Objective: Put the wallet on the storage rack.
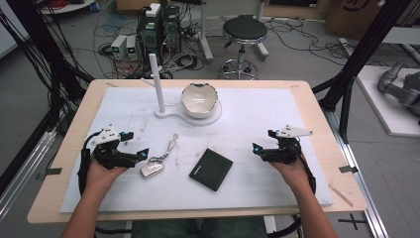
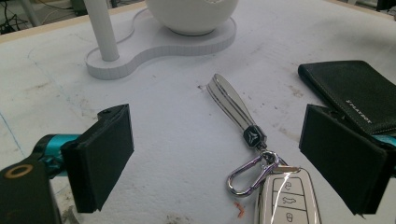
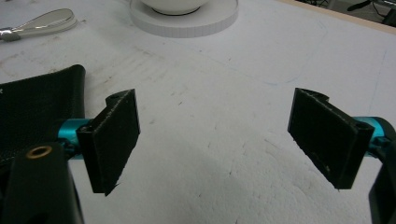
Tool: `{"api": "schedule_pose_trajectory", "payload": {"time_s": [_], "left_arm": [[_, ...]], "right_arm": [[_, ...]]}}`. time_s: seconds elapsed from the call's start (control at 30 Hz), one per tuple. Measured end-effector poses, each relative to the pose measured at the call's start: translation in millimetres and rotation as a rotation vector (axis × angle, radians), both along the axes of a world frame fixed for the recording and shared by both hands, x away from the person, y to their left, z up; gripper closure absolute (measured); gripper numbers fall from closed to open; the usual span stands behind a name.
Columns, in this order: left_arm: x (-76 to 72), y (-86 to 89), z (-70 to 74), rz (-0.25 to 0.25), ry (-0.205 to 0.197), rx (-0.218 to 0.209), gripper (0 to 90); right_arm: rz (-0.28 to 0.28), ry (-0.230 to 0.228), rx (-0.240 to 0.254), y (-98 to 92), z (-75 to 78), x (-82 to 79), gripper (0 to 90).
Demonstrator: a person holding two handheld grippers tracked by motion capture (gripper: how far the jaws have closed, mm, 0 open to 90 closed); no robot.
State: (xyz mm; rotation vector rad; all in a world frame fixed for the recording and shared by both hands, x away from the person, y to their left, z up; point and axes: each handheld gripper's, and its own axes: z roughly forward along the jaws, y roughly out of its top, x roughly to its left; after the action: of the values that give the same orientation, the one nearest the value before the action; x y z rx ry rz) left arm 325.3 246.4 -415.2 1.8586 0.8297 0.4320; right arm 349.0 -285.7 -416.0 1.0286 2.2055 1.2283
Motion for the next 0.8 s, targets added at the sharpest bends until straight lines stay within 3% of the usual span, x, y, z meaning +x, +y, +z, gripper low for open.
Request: {"api": "schedule_pose_trajectory", "payload": {"time_s": [0.53,0.8], "left_arm": [[-8.2,5.6,0.4,0.013,-0.004,0.001,10.1],[-18.2,19.2,-0.1,0.044,-0.004,0.003,10.0]], "right_arm": [[0.035,0.008,-0.011,13.6,0.0,6.0,16.9],[0.123,0.034,-0.029,41.5,-5.3,13.4,16.9]]}}
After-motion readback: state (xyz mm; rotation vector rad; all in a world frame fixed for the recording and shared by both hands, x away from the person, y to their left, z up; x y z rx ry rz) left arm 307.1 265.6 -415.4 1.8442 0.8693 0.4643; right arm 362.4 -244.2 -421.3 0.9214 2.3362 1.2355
